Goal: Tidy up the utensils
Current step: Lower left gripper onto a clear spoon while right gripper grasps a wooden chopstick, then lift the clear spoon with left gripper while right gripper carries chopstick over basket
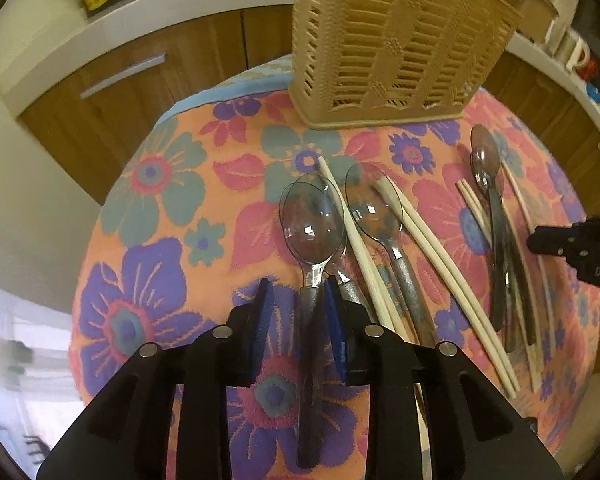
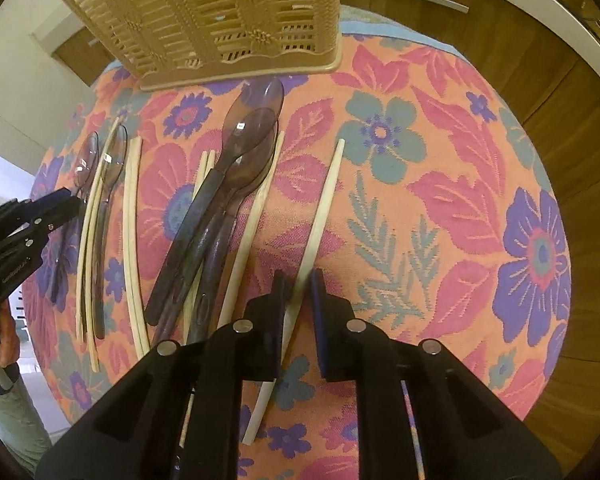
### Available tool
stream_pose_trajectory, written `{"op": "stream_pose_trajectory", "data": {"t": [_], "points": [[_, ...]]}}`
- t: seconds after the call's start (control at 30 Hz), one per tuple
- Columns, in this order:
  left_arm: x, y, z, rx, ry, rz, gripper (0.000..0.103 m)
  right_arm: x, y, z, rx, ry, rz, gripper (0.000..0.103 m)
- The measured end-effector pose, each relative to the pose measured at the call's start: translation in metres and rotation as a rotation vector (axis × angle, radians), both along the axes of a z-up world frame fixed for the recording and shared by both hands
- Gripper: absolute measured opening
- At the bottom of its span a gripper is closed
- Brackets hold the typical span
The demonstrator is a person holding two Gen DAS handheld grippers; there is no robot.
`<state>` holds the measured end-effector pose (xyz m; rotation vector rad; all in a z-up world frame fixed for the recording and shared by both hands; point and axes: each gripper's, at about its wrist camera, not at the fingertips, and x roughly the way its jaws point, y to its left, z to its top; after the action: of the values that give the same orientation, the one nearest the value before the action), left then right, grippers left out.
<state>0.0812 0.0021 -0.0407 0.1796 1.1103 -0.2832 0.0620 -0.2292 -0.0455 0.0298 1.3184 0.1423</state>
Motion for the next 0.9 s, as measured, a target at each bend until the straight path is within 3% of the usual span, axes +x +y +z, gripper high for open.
{"op": "stream_pose_trajectory", "data": {"t": [0.03, 0.1, 0.33, 0.57, 0.73, 0.9], "points": [[-0.001, -0.003, 0.000, 0.022, -0.011, -0.003, 0.010, 0.003, 0.003, 0.000, -0.009, 0.006, 0.003, 0.010], [-0.003, -0.002, 0.001, 0.018, -0.028, 0.003, 0.009, 0.010, 0.010, 0.000, -0.023, 0.004, 0.009, 0.004], [-0.015, 0.033, 0.044, -0.272, -0.149, 0.050, 0.009, 0.005, 0.000, 0.020, 0.084, -0.120, -0.001, 0.004], [-0.015, 0.018, 0.111, -0.361, -0.336, 0.009, 0.009, 0.001, 0.001, 0.094, 0.170, -0.388, 0.074, 0.004], [0.015, -0.007, 0.157, -0.367, -0.483, -0.010, 0.009, 0.015, -0.003, 0.145, 0.219, -0.555, 0.091, 0.004], [0.050, -0.019, 0.183, -0.442, -0.570, 0.002, 0.009, 0.050, -0.007, 0.185, 0.246, -0.720, 0.074, 0.004]]}}
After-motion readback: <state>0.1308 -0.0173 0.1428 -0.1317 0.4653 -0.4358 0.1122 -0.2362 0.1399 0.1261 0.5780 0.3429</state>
